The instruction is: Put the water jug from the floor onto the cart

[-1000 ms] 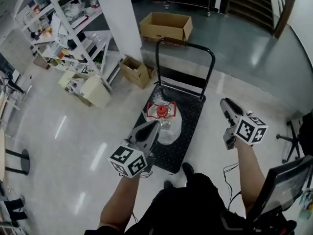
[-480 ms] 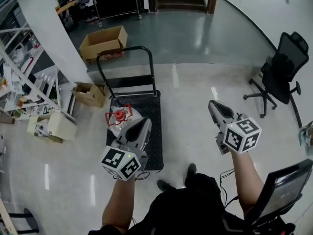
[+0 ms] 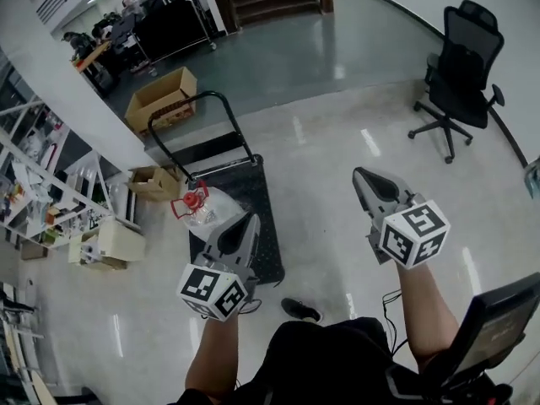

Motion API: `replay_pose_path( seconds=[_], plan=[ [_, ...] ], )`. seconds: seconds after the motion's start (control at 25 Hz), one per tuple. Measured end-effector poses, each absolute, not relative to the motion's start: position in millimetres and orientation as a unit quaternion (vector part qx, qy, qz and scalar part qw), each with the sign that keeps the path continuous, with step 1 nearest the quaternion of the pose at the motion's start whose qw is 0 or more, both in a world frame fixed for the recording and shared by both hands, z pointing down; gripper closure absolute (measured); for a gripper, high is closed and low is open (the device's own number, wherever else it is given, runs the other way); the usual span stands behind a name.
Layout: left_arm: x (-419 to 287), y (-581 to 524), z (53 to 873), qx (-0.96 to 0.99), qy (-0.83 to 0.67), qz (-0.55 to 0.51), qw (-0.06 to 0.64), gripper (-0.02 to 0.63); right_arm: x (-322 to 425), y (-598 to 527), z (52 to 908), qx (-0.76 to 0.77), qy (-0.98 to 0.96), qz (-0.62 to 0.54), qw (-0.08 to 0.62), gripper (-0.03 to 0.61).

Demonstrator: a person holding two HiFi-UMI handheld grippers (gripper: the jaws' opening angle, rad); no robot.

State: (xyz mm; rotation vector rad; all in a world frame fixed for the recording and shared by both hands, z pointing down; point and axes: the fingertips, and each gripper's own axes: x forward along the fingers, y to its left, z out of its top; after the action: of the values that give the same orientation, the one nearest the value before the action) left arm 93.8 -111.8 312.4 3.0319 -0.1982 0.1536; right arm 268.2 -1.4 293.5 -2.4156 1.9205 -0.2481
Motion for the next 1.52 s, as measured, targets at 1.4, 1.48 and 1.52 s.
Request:
replay_pose_path(
  seconds=[1.4, 1.48, 1.52],
  plan=[
    [-266.4, 176.8, 303.9, 0.997, 0.029, 0.033, 0.066, 0.620, -119.7, 316.8, 283.6, -0.816, 0.573, -0.075, -0.009, 0.578],
    [-279.0, 201.3, 296.3, 0.998, 0.030, 0.030, 0.052, 0.620, -133.8, 338.2, 278.8, -0.812, 0.580, -0.070, -0.006, 0.577],
    [-284.0, 215.4, 293.3, 0.998, 0.028, 0.030, 0.045, 0.620, -140.6, 351.4, 276.1, -0.809, 0.584, -0.066, -0.005, 0.578]
  ],
)
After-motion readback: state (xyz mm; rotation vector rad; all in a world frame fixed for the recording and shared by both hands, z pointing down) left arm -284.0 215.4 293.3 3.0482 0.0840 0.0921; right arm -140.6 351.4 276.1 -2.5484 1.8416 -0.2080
